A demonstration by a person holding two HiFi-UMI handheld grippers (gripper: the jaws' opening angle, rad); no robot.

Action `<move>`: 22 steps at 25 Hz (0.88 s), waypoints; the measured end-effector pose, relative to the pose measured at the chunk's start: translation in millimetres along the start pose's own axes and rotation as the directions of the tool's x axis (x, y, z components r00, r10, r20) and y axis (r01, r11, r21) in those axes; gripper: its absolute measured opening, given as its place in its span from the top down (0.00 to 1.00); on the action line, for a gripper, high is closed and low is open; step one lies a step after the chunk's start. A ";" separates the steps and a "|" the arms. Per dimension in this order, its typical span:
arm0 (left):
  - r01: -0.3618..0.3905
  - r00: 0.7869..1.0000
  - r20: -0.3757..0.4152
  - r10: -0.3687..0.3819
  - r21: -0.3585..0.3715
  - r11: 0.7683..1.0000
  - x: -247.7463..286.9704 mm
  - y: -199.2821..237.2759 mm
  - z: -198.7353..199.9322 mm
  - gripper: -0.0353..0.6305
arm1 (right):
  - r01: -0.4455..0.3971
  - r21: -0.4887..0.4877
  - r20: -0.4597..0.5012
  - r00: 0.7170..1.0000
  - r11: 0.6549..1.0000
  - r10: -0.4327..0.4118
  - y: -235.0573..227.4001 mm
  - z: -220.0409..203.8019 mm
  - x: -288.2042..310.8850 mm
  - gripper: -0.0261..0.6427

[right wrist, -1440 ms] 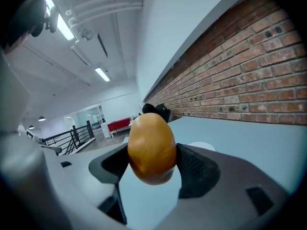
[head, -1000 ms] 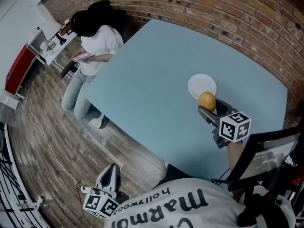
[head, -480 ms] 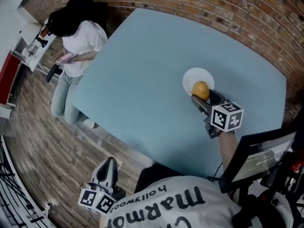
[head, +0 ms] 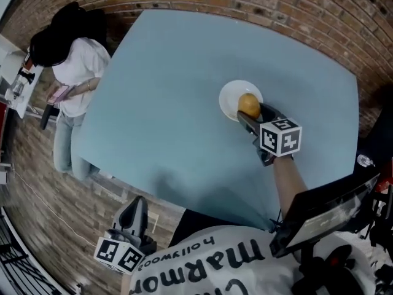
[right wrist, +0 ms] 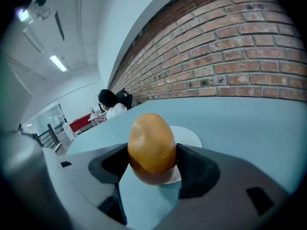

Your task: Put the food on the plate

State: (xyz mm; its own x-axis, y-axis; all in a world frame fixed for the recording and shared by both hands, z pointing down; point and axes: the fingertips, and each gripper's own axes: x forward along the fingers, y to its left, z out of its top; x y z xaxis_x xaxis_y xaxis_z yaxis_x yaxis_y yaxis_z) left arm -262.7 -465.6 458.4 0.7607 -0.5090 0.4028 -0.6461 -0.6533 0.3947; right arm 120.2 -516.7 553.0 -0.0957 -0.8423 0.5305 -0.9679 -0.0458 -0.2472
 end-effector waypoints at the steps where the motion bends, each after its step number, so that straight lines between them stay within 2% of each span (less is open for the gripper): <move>1: 0.006 1.000 -0.009 -0.006 0.010 1.000 2.0 1.6 0.8 0.94 | 0.019 -0.008 -0.004 1.000 1.000 -0.019 -3.5 -1.1 1.7 0.49; 7: 0.005 0.999 -0.037 -0.004 0.016 1.000 0.8 23.8 9.4 0.94 | 0.151 -0.049 0.011 0.989 0.987 -0.150 -20.3 2.9 14.1 0.49; 11: -0.005 1.000 -0.029 0.005 0.019 1.000 -1.9 34.4 16.1 0.94 | 0.209 -0.073 0.034 0.978 0.975 -0.207 -26.3 4.9 20.2 0.49; 14: -0.019 0.999 -0.027 0.019 0.019 1.000 -4.9 39.9 17.5 0.94 | 0.243 -0.183 0.050 0.970 0.953 -0.238 -24.9 7.1 22.7 0.49; 17: -0.028 0.999 -0.025 0.028 0.017 0.999 -7.6 44.0 18.3 0.94 | 0.266 -0.321 0.058 0.963 0.909 -0.262 -20.3 8.2 26.1 0.49; 19: -0.032 0.999 -0.026 0.033 0.017 0.999 -11.0 46.8 17.4 0.94 | 0.275 -0.363 0.061 0.960 0.890 -0.272 -18.4 8.1 28.8 0.49; 22: -0.048 0.998 -0.028 0.048 0.006 0.999 -16.6 52.1 14.6 0.94 | 0.271 -0.377 0.036 0.960 0.886 -0.278 -19.0 1.6 32.8 0.49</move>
State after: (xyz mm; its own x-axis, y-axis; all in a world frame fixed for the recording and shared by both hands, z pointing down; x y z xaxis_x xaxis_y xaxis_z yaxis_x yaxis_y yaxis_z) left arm -308.1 -499.4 460.1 0.7268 -0.5236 0.4446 -0.6813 -0.6318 0.3696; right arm 135.8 -544.3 573.8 0.1861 -0.8152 0.5485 -0.9708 -0.0665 0.2305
